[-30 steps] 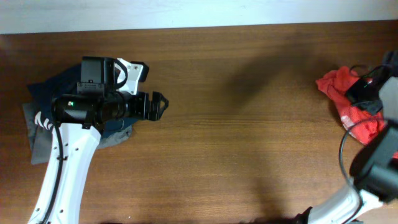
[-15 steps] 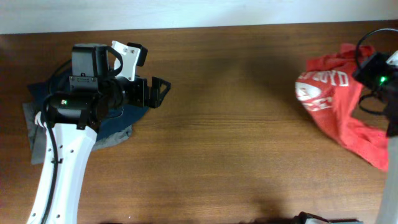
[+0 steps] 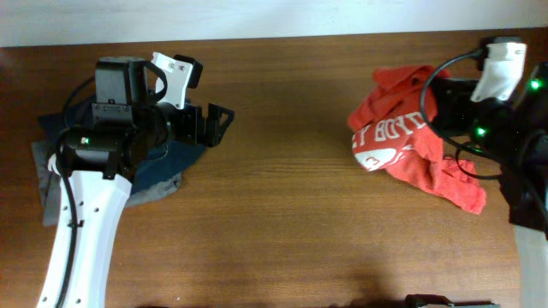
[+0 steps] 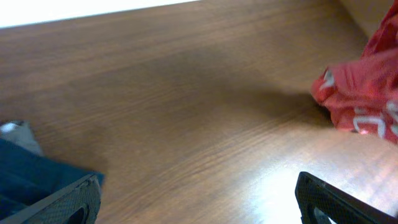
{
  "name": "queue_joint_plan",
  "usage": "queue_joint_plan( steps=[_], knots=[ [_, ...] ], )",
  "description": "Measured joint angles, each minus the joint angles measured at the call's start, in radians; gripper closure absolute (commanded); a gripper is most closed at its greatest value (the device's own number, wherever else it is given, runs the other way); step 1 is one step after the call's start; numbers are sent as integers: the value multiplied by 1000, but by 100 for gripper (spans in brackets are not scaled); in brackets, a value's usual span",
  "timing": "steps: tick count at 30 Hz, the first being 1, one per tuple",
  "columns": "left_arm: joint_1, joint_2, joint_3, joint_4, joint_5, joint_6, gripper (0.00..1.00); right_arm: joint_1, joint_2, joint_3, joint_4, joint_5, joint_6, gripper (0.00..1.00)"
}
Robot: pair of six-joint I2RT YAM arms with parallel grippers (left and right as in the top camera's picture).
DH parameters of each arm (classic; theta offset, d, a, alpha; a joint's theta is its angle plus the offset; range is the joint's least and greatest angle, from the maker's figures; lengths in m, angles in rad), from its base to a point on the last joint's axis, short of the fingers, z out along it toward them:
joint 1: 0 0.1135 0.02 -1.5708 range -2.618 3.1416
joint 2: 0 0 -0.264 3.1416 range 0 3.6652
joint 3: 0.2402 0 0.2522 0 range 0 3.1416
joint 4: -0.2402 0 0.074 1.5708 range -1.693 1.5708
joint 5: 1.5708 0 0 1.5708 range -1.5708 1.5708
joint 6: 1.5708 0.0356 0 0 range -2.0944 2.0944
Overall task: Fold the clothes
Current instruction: 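Drag the red T-shirt left toward the left gripper and grasp its end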
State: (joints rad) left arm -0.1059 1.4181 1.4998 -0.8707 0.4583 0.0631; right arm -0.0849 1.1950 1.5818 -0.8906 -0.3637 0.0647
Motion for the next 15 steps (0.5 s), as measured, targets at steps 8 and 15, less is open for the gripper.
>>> queue_joint_plan(
  steps=[8, 15],
  knots=[
    [0, -55, 1, 0, -142, 1, 1, 220, 161, -13, 3, -221, -77, 64],
    [0, -80, 6, -5, -179, 1, 1, 273, 219, -26, 6, -158, -86, 28]
  ],
)
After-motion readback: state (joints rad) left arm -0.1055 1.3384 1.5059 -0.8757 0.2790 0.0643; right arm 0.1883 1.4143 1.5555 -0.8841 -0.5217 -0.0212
